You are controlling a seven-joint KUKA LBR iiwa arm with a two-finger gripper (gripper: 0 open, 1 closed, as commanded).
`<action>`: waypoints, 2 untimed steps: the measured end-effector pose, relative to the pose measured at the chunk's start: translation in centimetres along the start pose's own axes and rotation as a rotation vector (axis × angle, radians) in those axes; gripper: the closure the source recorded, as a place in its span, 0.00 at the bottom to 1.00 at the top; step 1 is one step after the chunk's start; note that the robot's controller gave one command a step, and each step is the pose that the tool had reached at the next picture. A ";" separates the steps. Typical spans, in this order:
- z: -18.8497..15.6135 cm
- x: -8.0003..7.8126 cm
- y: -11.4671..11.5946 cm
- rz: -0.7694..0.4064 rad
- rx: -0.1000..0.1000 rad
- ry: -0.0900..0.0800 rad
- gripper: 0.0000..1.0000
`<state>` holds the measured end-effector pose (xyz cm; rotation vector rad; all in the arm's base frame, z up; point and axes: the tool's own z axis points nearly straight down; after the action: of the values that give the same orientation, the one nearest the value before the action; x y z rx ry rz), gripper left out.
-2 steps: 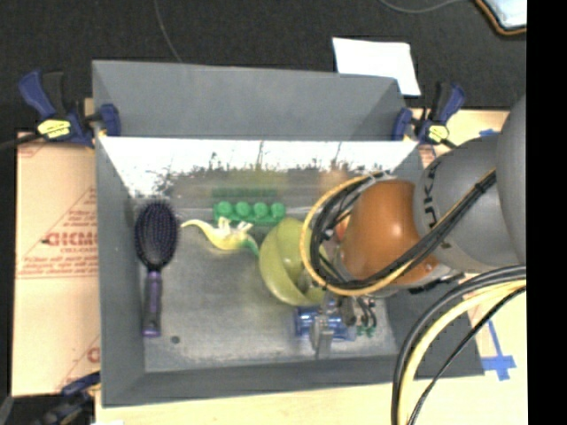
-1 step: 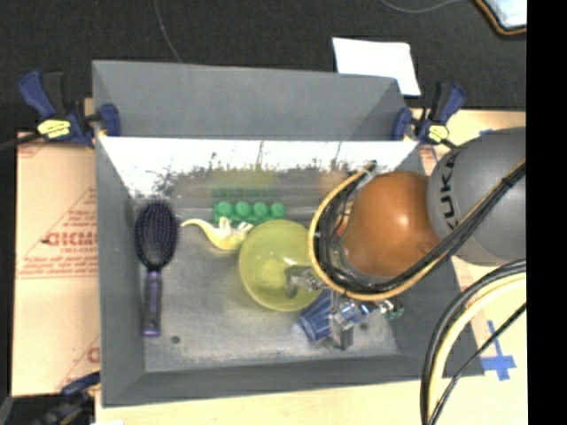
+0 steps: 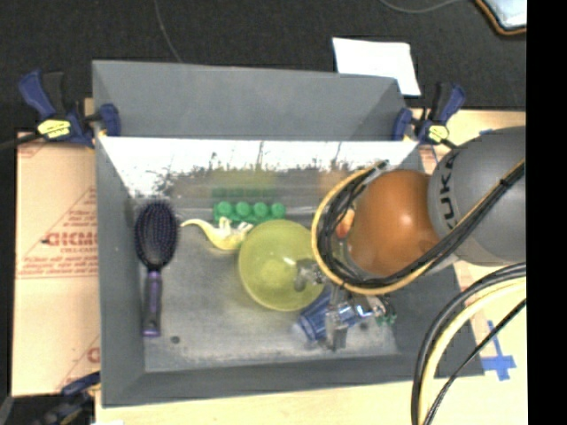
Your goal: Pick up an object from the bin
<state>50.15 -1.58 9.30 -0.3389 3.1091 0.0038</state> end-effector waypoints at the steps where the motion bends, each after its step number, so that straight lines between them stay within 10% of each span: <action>1: -10.2 0.7 0.5 -0.017 0.001 0.001 0.00; 2: -7.9 -0.3 -0.1 0.059 -0.001 0.001 0.00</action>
Offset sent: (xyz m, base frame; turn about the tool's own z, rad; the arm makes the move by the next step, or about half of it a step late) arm 0.0038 -0.0010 0.0544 0.1131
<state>50.30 -1.62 17.20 -0.2472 3.1187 0.0053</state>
